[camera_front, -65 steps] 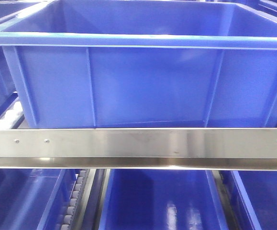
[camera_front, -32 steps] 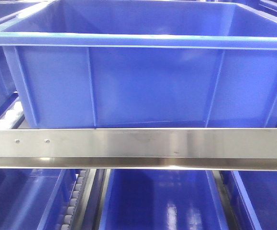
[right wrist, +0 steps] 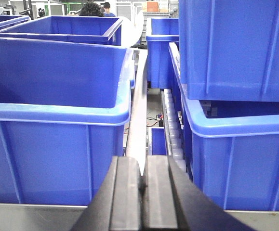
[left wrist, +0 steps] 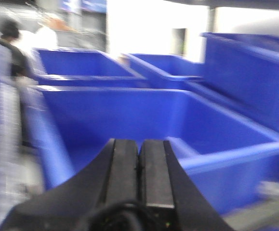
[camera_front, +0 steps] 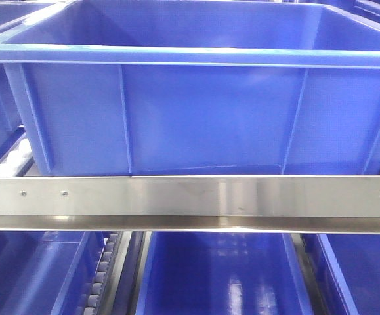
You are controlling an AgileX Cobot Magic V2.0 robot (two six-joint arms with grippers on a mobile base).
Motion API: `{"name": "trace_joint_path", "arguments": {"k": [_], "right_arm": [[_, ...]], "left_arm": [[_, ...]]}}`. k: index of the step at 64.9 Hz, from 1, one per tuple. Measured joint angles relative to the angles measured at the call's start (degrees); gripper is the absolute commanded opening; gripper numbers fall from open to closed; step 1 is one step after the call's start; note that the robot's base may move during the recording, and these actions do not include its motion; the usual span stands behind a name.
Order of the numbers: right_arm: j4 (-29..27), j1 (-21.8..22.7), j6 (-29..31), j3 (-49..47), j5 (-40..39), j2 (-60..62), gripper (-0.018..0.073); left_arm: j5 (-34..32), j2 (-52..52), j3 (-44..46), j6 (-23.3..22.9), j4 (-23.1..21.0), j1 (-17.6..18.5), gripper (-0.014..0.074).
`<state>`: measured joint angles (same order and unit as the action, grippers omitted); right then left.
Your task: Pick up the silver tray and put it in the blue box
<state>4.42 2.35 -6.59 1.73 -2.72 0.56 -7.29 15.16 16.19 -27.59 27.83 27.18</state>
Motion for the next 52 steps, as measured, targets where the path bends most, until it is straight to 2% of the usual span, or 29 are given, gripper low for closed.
{"name": "trace_joint_path", "arguments": {"k": [1,4,7,13,20,27,34,39,52], "right_arm": [[0.00,0.00,0.03,0.00,0.00,0.00,0.0050],[0.00,0.00,0.03,0.00,0.00,0.00,0.0050],[0.00,0.00,0.03,0.00,0.00,0.00,0.0050],[0.00,0.00,0.03,0.00,0.00,0.00,0.0050],[0.00,0.00,0.03,0.00,0.00,0.00,0.0050],[0.00,0.00,0.03,0.00,0.00,0.00,0.0050],[0.00,0.00,0.03,0.00,0.00,0.00,0.0050],[0.00,0.00,0.03,0.00,0.00,0.00,0.0050],[0.00,0.00,0.03,0.00,0.00,0.00,0.0050]], "left_arm": [[0.81,-0.73,0.00,4.75,-3.99,-0.48,-0.0096],[3.30,-2.76,0.00,13.36,-11.62,-1.99,-0.0096],[6.45,-5.03,-0.03,18.17,-16.57,-4.08,-0.0096],[10.95,-9.68,-1.84,22.31,-20.75,-9.79,-0.0097],[10.00,-13.98,-7.18,23.42,-23.91,-15.65,-0.0097],[9.06,-15.58,-12.19,23.66,-26.13,-19.16,-0.0097],[8.71,-15.80,-15.33,23.75,-27.43,-20.06,-0.0097],[6.12,-15.80,-17.40,23.75,-27.83,-20.21,-0.0097],[3.30,-15.80,-17.80,23.75,-27.83,-20.21,-0.0097]]}}
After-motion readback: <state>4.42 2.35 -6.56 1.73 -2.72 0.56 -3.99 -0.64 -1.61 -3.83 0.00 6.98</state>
